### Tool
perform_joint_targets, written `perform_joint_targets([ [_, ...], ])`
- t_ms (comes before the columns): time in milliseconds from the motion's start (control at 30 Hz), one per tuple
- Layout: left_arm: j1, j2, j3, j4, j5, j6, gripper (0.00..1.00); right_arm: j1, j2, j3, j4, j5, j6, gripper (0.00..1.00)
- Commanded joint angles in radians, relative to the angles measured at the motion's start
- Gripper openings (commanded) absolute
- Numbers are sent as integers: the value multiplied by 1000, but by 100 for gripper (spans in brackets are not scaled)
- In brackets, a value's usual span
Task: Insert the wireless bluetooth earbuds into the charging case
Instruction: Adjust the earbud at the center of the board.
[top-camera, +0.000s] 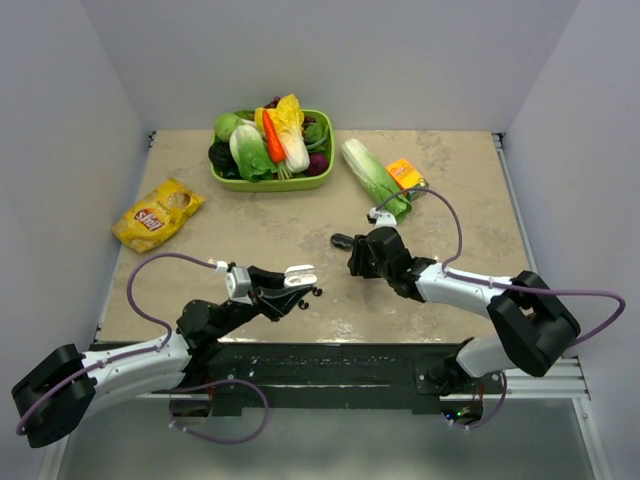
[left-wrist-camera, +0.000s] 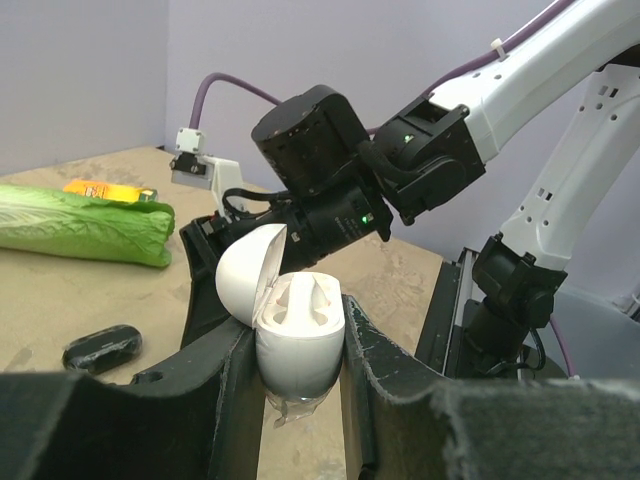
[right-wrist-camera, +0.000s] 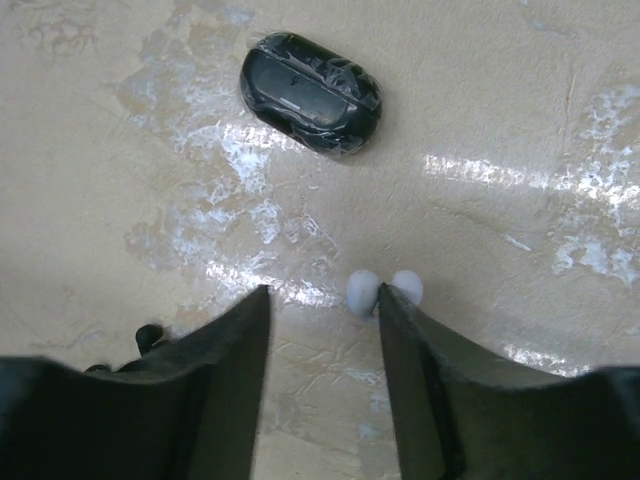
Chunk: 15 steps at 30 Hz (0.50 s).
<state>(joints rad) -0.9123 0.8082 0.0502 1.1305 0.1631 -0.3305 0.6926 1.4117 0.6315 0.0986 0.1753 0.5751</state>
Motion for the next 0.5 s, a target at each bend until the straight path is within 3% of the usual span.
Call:
perform_joint_targets([
  [0,-7,3,-173,94,-7,-2,0,-4,46,-12,33,38,-24,37],
  [267,-7,0,-173,83,-10,1,0,-4,6,-38,78,32,2,7],
  [367,-7,2,-171,77,-16,4,0,-5,-3,-3,15,13,15,0],
  [467,-7,16,-167,77,-16,5,0,-4,26,43,-49,-54,0,1],
])
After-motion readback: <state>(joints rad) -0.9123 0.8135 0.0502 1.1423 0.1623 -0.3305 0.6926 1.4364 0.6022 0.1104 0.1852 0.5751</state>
